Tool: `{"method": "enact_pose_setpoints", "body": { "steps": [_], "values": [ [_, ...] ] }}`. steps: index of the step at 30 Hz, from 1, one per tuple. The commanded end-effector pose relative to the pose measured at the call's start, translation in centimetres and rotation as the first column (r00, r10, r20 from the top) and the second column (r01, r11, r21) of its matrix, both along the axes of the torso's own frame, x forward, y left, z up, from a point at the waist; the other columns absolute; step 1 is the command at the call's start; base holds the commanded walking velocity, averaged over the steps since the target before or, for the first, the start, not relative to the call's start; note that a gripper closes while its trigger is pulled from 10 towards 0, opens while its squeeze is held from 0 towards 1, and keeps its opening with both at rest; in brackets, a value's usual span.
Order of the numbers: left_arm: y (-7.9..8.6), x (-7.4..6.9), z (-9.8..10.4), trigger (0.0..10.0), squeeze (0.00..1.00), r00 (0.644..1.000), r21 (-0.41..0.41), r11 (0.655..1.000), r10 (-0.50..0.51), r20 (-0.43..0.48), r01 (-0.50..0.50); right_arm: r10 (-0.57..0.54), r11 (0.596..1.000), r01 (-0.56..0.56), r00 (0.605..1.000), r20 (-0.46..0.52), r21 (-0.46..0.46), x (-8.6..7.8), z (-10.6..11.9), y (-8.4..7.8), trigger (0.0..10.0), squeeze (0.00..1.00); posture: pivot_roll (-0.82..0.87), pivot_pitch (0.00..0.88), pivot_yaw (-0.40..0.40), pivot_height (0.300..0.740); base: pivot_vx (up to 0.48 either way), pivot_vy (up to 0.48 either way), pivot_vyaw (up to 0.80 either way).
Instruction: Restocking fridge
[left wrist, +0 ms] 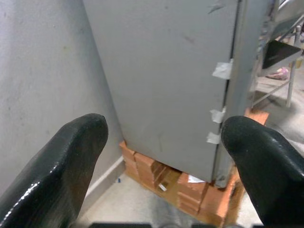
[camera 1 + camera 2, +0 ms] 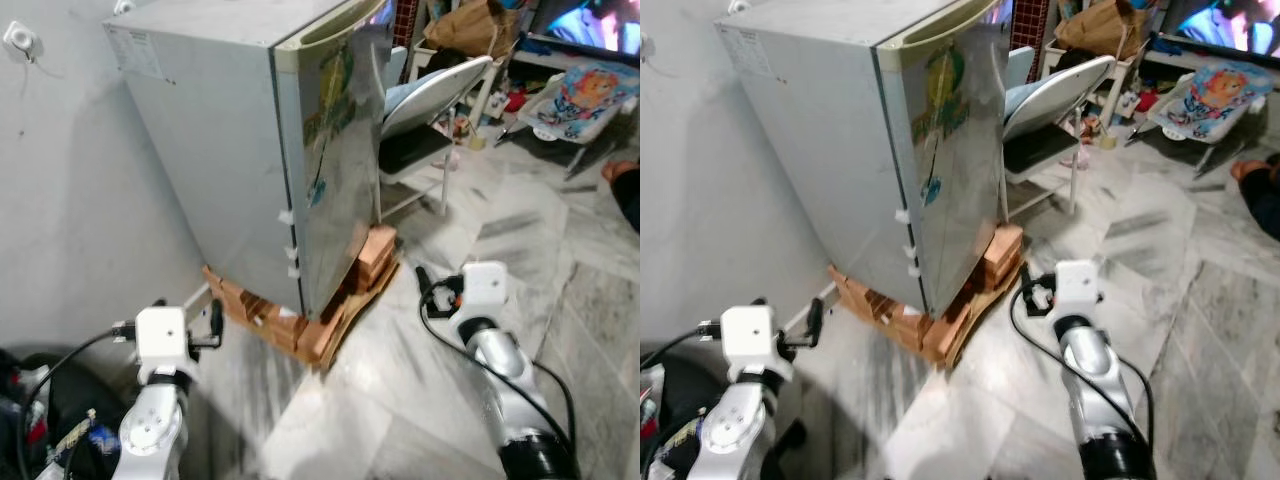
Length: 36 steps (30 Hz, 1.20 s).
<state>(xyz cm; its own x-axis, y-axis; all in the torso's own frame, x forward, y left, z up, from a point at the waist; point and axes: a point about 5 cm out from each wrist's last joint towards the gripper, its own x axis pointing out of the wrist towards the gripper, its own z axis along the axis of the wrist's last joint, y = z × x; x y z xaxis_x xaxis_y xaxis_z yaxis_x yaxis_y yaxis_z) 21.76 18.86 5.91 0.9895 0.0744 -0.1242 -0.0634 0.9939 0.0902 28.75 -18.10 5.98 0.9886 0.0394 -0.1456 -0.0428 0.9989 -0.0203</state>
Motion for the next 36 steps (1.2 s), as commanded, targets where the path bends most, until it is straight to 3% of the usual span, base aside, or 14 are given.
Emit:
{"method": "enact_pose_setpoints", "body": {
  "steps": [1, 11, 27, 36],
  "values": [
    [0.0, 0.1, 0.2, 10.0, 0.00, 1.000, 0.005, 1.000, -0.002, 0.010, 0.002, 0.019, 1.000, -0.019, 1.000, 0.014, -0.001, 0.3, 0.4, 0.4, 10.0, 0.00, -0.03, 0.035, 0.019, 0.740, 0.000, 0.000, -0.41],
    [-0.9, 0.3, 0.6, 10.0, 0.00, 0.997, -0.049, 0.997, -0.063, 0.039, 0.065, 0.026, 1.000, -0.026, 1.000, 0.016, -0.009, 0.5, 0.5, 0.4, 10.0, 0.00, -0.03, 0.032, 0.016, 0.740, 0.000, 0.000, 0.00],
    [-1.3, 0.5, 0.5, 10.0, 0.00, 0.996, -0.067, 0.994, -0.085, 0.042, 0.087, 0.032, 0.999, -0.032, 0.999, 0.020, -0.008, 0.5, 0.5, 0.6, 10.0, 0.00, -0.04, 0.033, 0.017, 0.740, 0.356, 0.000, -0.70],
    [-1.1, 0.5, 0.4, 10.0, 0.00, 0.997, -0.064, 0.996, -0.067, 0.035, 0.069, 0.024, 1.000, -0.023, 1.000, 0.019, -0.015, 0.7, 0.6, 0.2, 10.0, 0.00, -0.04, 0.035, 0.014, 0.740, 0.337, 0.000, 0.00]
  ]
}}
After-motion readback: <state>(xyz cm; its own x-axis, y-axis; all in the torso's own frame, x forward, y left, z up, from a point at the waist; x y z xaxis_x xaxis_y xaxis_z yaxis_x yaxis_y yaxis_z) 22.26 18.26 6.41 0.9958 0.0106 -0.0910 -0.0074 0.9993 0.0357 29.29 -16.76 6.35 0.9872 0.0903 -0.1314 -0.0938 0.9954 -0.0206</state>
